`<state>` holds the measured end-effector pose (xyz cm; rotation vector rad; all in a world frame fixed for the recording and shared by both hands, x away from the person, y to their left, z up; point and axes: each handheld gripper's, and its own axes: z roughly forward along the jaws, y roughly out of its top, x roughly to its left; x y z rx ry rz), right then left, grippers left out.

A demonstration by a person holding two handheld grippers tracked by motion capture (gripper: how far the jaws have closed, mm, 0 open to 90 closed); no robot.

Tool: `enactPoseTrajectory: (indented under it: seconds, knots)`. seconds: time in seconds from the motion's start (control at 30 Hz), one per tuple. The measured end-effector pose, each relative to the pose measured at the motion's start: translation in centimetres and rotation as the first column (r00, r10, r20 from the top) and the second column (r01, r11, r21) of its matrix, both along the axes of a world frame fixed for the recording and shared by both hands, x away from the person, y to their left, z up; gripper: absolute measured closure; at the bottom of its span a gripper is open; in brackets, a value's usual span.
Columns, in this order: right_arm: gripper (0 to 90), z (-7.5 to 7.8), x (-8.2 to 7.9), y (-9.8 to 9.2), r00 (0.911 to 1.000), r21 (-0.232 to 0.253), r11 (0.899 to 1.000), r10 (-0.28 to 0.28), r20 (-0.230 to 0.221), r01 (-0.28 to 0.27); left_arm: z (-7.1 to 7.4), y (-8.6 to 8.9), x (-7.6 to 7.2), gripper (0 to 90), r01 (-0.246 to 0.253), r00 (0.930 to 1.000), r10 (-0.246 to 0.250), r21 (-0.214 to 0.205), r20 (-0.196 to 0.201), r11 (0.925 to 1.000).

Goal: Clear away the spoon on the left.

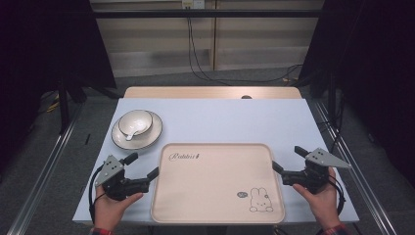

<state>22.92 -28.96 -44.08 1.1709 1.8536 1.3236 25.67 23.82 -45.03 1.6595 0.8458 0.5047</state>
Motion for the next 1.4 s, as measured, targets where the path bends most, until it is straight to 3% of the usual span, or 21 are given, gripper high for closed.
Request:
enactPoseTrajectory:
  seconds: [0.43, 0.67, 0.97, 1.17, 1.2, 1.27, 1.4]
  knots:
    - [1.9, -0.1, 0.1, 0.4, 1.0000, 0.000, 1.000, -0.008, -0.001, 0.008, 0.1, 0.6, -0.1, 6.4, -0.025, 0.9997, 0.025, -0.006, 0.002, 0.9997]
    - [1.8, -0.2, 0.2, 0.5, 1.0000, -0.003, 1.000, -0.005, -0.004, 0.005, -0.1, 0.8, 0.3, 6.2, -0.071, 0.9975, 0.071, -0.031, -0.004, 0.9970]
    - [1.8, -0.2, 0.1, 0.6, 1.0000, -0.007, 1.000, 0.001, 0.002, -0.001, 0.0, 1.1, 0.5, 6.2, -0.115, 0.9934, 0.115, -0.014, 0.002, 0.9933]
    - [1.8, -0.2, 0.1, 0.6, 1.0000, -0.001, 1.000, -0.001, 0.000, 0.001, 0.0, 1.1, 1.1, 6.3, -0.174, 0.9848, 0.174, -0.010, 0.001, 0.9847]
    - [1.8, -0.2, 0.1, 0.6, 1.0000, 0.002, 1.000, -0.005, -0.002, 0.005, 0.0, 1.1, 1.3, 6.6, -0.167, 0.9859, 0.167, -0.017, -0.005, 0.9857]
    - [1.8, -0.2, 0.1, 0.6, 1.0000, 0.002, 1.000, -0.006, -0.004, 0.006, -0.1, 1.3, 1.7, 6.9, -0.207, 0.9783, 0.207, -0.004, -0.004, 0.9783]
    - [1.9, -0.2, 0.1, 0.7, 1.0000, -0.003, 1.000, 0.003, 0.002, -0.003, -0.1, 1.7, 2.3, 7.4, -0.238, 0.9712, 0.238, 0.024, 0.001, 0.9710]
